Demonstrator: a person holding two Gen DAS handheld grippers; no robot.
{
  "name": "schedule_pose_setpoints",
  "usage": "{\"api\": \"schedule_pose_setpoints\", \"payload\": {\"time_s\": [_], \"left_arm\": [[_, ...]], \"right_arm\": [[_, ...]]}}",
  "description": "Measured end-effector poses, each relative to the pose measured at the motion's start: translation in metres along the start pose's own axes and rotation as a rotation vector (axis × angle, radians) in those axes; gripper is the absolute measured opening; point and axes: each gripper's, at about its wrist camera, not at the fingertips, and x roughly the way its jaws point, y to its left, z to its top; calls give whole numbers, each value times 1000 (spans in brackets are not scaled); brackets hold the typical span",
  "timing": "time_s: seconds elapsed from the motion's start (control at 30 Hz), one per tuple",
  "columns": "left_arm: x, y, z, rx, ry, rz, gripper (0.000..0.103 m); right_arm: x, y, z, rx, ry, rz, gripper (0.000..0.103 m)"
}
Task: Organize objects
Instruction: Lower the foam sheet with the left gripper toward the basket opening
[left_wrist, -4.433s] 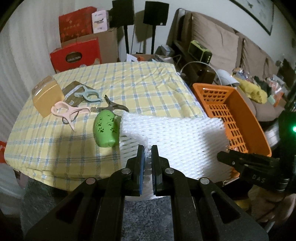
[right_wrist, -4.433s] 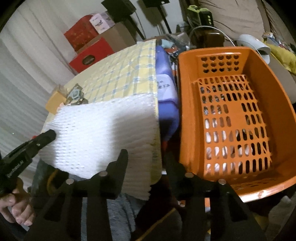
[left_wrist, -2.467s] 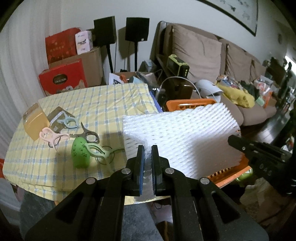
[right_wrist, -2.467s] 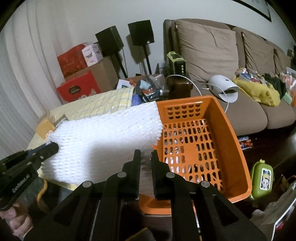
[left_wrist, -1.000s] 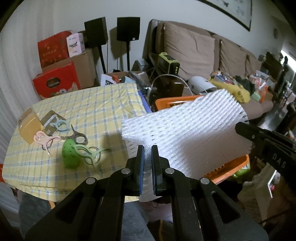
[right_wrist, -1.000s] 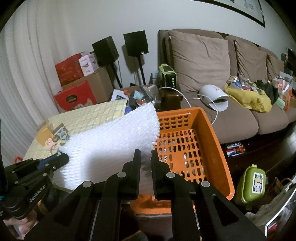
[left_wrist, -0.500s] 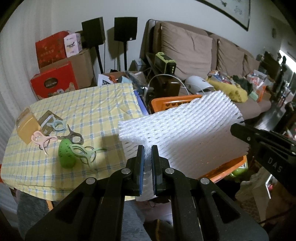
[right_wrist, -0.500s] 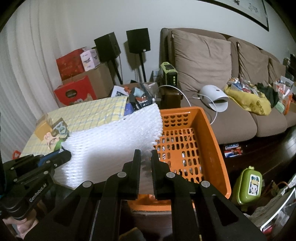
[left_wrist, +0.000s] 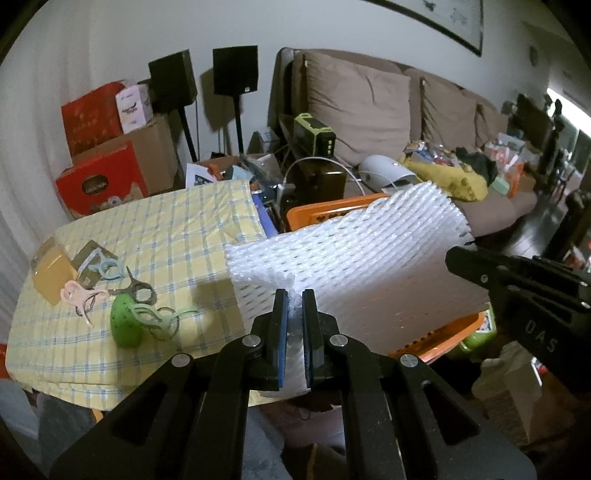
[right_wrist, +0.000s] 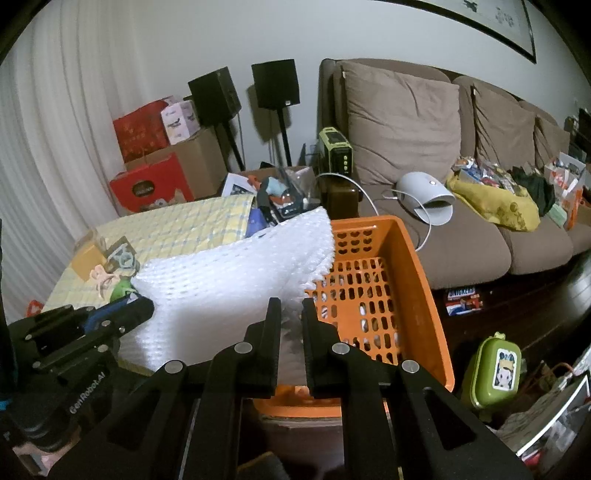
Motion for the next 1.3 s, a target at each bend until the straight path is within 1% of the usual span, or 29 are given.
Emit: {"api": "schedule_pose_setpoints", "payload": {"time_s": [0.27, 0.47, 0.73, 0.97, 1.3], "left_arm": [[3, -15, -1, 31, -9, 8, 6], [7, -22, -1, 38, 2, 4, 6], [7, -29, 1, 34, -16, 10, 6], [11, -30, 8, 17, -15, 8, 6], [14, -35, 8, 14, -19, 13, 6]], "right_arm": [[-2, -3, 1, 8, -1, -4, 10], [1, -4, 1, 8, 15, -2, 10], [5, -1, 1, 1, 21, 4, 10], [6, -1, 0, -2, 24, 4, 10], [8, -5, 1, 7, 30, 6, 10]]}}
